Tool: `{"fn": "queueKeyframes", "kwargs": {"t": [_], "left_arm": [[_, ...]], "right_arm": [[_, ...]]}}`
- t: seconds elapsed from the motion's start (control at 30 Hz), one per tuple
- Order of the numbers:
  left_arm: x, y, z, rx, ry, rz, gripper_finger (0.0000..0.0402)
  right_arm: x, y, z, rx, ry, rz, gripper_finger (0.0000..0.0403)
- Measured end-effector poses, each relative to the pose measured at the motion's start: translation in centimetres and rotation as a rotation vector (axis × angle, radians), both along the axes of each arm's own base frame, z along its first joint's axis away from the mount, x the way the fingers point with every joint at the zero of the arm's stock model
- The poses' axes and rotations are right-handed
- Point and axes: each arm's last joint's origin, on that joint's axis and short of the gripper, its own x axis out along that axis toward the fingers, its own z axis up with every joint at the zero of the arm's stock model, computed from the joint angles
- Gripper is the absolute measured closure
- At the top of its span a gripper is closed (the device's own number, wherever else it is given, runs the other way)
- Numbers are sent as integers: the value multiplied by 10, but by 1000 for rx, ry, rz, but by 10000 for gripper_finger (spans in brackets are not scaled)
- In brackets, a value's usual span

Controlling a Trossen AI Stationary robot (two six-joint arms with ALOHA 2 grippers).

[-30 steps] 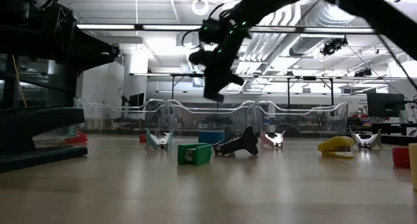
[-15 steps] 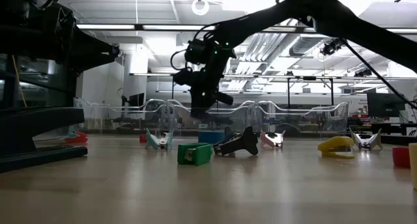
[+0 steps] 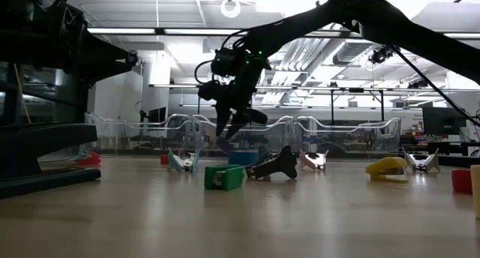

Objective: Pick and place Stapler, Stapler remover, tape
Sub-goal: Put the dark blue tape into the middle transparent bin, then put the blue tape into the middle transparent bin

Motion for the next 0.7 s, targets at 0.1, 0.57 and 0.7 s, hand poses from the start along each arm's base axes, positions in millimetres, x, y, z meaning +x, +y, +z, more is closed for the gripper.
{"fn": "queueKeyframes", "kwargs": {"t": [0.1,0.57,0.7], "left_arm": [[0,0,0,0,0,0,172],[0,0,0,0,-1,0,172],[0,0,0,0,-1,-1,172]], "right_arm": [[0,0,0,2,-1,1,271],[4,5,7,1,-28,45,262],[2,6,17,-21,-41,44,262]]}}
